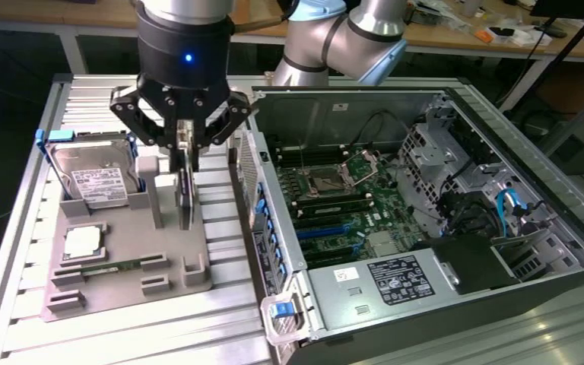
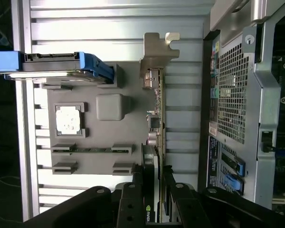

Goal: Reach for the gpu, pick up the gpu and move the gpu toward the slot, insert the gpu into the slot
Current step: 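Pick up the gpu and move the gpu toward the slot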

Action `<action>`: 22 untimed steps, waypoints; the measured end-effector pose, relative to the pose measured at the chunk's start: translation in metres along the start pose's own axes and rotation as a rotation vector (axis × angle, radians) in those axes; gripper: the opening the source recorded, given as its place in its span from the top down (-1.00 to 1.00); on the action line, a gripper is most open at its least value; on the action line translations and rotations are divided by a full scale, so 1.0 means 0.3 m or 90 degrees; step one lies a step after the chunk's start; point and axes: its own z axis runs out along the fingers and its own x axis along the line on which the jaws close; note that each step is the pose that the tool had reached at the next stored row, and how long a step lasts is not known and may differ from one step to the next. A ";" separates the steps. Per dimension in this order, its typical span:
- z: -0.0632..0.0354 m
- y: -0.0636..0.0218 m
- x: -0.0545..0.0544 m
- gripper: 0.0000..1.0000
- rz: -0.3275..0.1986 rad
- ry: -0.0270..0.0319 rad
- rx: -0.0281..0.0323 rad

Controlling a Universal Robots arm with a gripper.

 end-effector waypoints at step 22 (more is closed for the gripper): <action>-0.319 -0.007 0.021 0.47 0.002 0.0003 0.0285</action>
